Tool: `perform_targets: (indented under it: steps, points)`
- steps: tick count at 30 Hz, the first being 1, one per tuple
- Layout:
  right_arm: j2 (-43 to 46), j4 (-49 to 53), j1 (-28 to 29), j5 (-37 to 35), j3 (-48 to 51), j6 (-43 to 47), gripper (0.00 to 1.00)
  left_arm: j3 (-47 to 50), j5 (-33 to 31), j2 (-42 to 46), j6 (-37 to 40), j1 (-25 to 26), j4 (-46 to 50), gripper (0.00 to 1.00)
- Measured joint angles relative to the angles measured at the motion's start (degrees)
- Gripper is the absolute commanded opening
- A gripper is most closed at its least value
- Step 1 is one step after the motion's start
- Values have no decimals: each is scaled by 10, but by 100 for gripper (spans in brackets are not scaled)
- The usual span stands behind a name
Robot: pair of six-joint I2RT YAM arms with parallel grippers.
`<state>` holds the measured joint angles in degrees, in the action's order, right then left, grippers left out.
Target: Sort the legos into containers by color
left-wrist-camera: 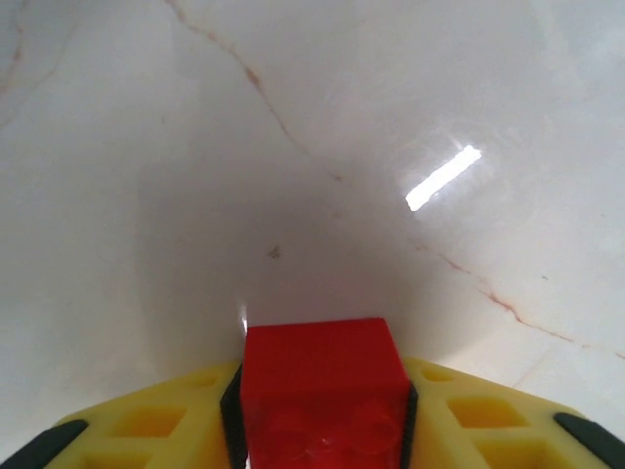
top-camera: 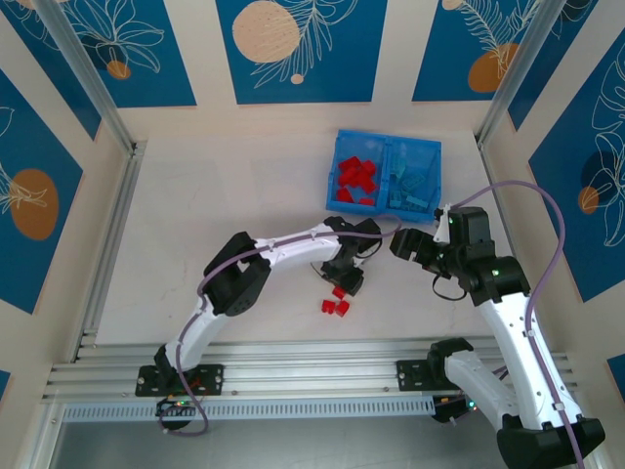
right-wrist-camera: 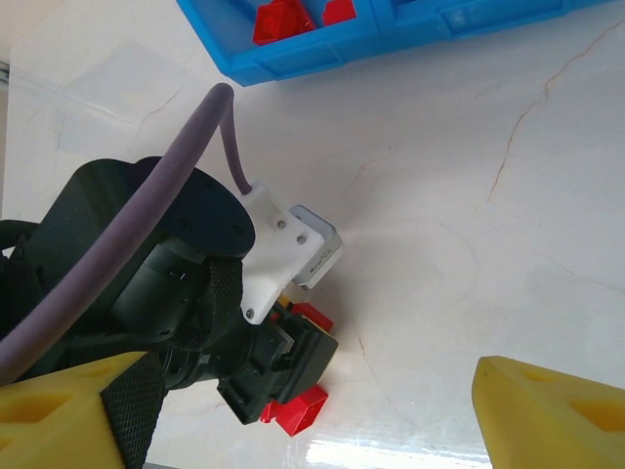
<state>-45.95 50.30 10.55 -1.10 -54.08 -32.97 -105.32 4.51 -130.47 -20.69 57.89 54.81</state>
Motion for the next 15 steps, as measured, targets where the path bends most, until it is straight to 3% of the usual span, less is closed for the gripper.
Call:
perform_targets:
  steps: [2, 8, 12, 15]
  points:
    - [0, 0, 0, 0, 0, 0, 84, 0, 0, 2, 1, 0, 1, 28]
    - [0, 0, 2, 0, 0, 0, 84, 7, -1, 12, -5, -10, -9, 26]
    - [5, -9, 3, 13, 0, 0, 84, -10, -14, 23, -9, -48, -19, 26]
    - [18, -32, 3, 28, 2, 1, 84, -84, -33, 24, -2, -89, -28, 26]
